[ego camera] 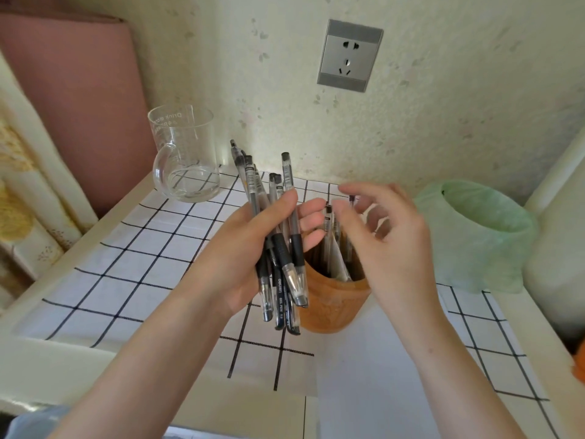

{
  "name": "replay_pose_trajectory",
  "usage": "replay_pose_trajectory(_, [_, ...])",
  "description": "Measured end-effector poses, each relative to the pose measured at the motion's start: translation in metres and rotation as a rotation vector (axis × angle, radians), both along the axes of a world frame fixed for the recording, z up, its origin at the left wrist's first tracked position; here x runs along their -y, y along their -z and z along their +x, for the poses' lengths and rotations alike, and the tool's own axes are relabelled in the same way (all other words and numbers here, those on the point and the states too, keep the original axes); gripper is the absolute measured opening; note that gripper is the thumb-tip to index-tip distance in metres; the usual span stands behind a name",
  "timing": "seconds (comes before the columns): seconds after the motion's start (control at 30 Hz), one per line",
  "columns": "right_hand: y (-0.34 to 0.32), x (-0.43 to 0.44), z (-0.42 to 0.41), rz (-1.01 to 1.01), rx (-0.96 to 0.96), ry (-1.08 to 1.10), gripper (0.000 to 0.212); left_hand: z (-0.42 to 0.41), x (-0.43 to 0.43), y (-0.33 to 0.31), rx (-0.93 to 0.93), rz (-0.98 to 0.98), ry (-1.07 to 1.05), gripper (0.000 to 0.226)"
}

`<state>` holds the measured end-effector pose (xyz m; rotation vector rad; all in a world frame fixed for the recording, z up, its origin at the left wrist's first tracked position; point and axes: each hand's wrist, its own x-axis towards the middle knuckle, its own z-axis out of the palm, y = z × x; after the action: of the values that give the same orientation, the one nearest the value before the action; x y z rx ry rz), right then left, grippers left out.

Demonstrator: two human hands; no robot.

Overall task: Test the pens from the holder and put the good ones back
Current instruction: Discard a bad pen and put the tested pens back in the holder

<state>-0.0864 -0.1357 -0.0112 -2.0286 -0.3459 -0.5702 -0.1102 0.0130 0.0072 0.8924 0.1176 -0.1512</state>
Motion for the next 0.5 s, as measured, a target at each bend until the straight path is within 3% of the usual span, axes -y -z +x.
replay_pose_trajectory(0.1, [-0.011,-0.003,-0.008,0.167,-0.126,-0.167,0.012,-0.001,0.000,0.002,0.010,0.037,0.062,0.028])
replay_pose_trajectory(0.37, [-0.019,0.000,-0.012,0.186,-0.332,-0.393,0.016,-0.005,0.002,0.002,0.043,0.215,0.182,0.036])
replay_pose_trajectory(0.5, [-0.021,0.001,-0.012,0.151,-0.307,-0.391,0.024,-0.004,0.001,0.004,0.058,0.268,0.184,0.037])
